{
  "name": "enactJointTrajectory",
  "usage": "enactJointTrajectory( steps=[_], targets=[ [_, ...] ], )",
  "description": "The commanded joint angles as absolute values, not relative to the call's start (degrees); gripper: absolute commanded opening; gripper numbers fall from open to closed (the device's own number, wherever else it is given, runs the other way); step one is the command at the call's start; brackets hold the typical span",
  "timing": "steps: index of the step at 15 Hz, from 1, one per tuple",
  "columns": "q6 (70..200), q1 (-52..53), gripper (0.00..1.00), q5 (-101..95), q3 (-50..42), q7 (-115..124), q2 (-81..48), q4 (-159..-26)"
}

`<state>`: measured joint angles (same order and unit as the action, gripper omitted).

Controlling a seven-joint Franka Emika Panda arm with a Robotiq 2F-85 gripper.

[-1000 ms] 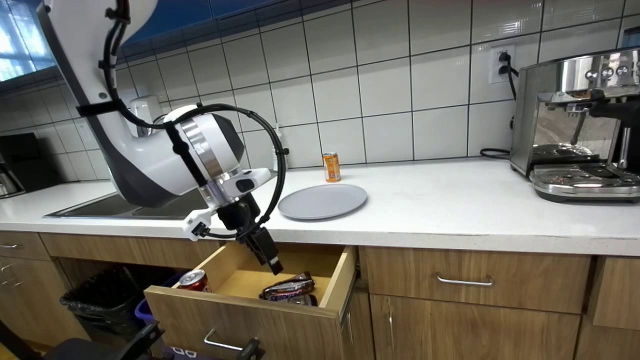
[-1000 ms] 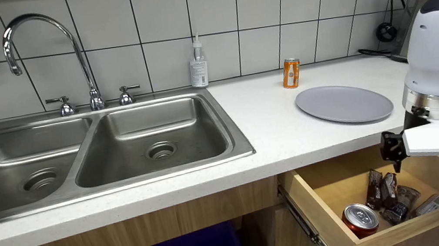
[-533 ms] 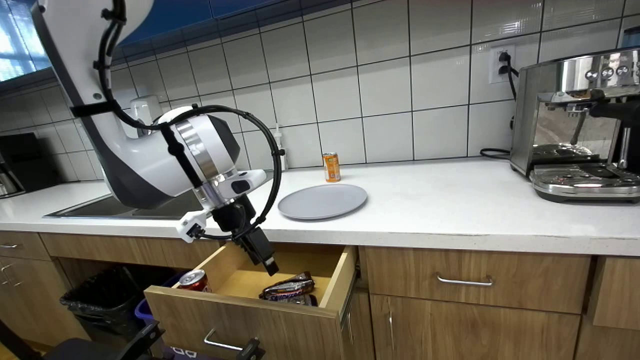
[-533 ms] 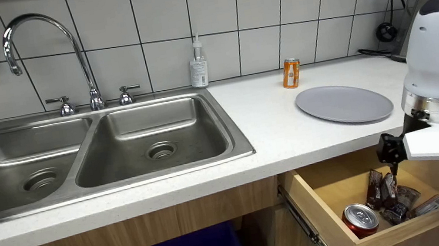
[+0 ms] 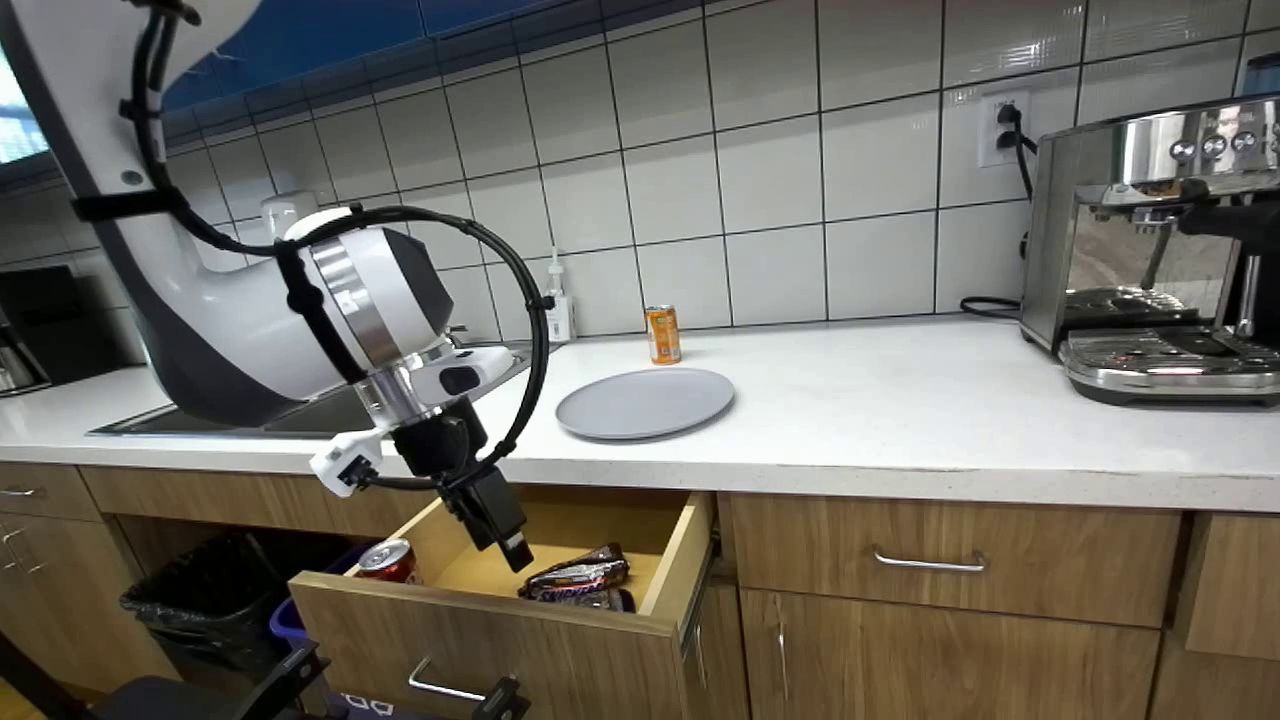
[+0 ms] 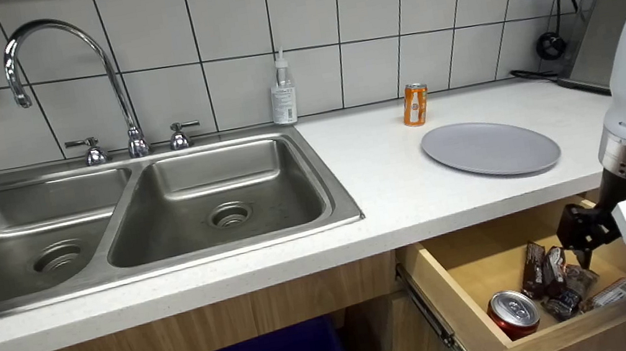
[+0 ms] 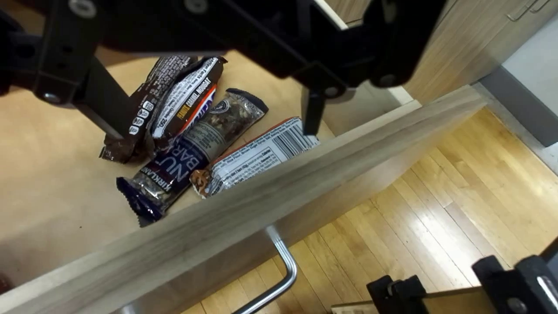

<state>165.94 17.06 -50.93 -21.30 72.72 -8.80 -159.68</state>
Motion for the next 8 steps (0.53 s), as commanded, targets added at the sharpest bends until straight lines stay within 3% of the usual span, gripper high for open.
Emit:
enactJointTrajectory(
  steps=[1,8],
  targets=[
    [166.21,13.42,1.00,-46.11,-18.10,64.31,-8.27,-159.63],
    [164.04,5.09,1.00,-28.58,-8.68,43.09,-8.24,-159.28]
  ],
)
